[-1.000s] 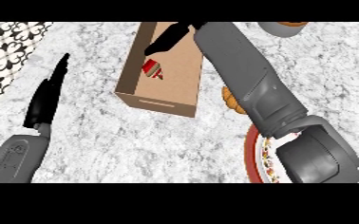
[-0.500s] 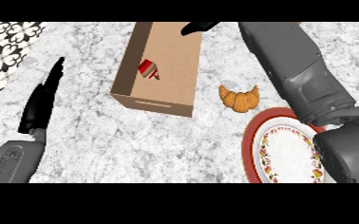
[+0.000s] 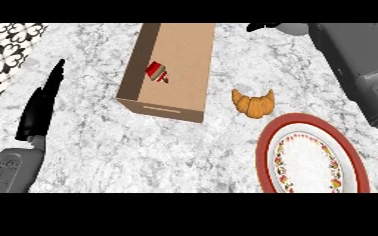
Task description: Pick the cupcake from the plate and place it in the cardboard box
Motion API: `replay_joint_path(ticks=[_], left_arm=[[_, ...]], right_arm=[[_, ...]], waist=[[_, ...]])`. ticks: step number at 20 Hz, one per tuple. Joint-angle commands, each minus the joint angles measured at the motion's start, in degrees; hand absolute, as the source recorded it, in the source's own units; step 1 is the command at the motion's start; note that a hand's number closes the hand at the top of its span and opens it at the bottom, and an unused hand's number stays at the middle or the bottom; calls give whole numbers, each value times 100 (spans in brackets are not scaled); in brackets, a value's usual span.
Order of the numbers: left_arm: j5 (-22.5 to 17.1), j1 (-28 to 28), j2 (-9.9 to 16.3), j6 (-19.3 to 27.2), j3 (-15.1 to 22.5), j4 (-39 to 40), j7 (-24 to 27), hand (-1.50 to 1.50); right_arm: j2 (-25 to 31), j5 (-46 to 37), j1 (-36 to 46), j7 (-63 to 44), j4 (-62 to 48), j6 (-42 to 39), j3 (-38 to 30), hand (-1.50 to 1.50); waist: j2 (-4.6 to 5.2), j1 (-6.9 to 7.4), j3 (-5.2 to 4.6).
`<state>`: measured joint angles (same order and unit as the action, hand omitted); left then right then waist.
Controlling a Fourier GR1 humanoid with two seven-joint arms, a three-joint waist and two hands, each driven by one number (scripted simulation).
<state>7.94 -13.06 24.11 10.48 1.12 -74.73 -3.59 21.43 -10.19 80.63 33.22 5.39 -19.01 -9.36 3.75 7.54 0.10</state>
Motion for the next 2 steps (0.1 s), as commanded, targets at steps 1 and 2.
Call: replay_joint_path(ticks=[1,2], left_arm=[[36,-38,-69,87,-2,-2,10,0],[-49,-232,8,-48,-63,78,-127,0]], right_arm=[[442,-226,-202,293,27,-553,210,-150],[440,-276,-112,258,44,-569,256,-150]], waist=[[22,-9,7],[38,-17,5]])
